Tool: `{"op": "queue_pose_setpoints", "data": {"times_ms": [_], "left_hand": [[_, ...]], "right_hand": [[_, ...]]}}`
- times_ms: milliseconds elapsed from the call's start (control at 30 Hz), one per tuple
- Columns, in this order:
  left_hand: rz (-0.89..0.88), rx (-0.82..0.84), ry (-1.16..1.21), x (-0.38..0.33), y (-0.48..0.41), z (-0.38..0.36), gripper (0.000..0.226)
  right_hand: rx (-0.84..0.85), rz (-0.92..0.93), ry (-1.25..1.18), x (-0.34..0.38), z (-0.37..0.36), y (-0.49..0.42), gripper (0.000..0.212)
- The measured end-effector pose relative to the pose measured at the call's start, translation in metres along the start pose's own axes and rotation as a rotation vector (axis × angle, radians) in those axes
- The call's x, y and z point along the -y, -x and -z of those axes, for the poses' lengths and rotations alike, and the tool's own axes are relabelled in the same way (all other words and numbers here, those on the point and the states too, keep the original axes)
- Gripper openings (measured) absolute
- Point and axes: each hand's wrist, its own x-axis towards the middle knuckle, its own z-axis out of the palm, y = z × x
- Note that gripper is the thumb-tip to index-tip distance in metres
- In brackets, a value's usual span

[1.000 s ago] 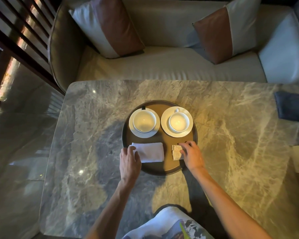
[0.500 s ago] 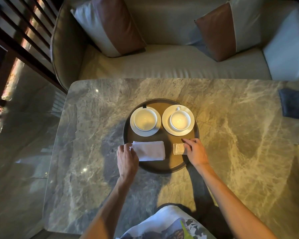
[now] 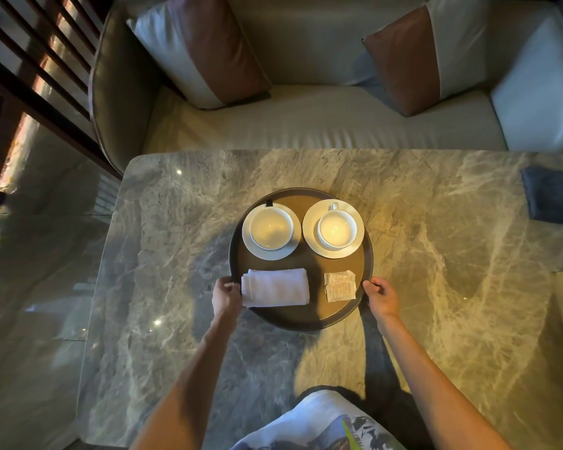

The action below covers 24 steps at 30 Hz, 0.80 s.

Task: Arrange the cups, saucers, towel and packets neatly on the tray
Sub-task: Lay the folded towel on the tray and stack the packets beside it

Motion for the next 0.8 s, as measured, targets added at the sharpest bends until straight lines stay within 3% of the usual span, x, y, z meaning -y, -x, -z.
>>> {"op": "queue_pose_setpoints", "data": {"times_ms": [233, 800], "left_hand": [[-0.067, -0.075, -0.005, 0.005, -0.005, 0.002, 0.03], [-0.118, -0.018, -0.09, 0.011, -0.01, 0.005, 0.033]], "right_hand": [[0.034, -0.044, 0.006, 0.0, 0.006, 0.0, 0.013], [0.05, -0.034, 0.12, -0.004, 0.009, 0.0, 0.021]]}}
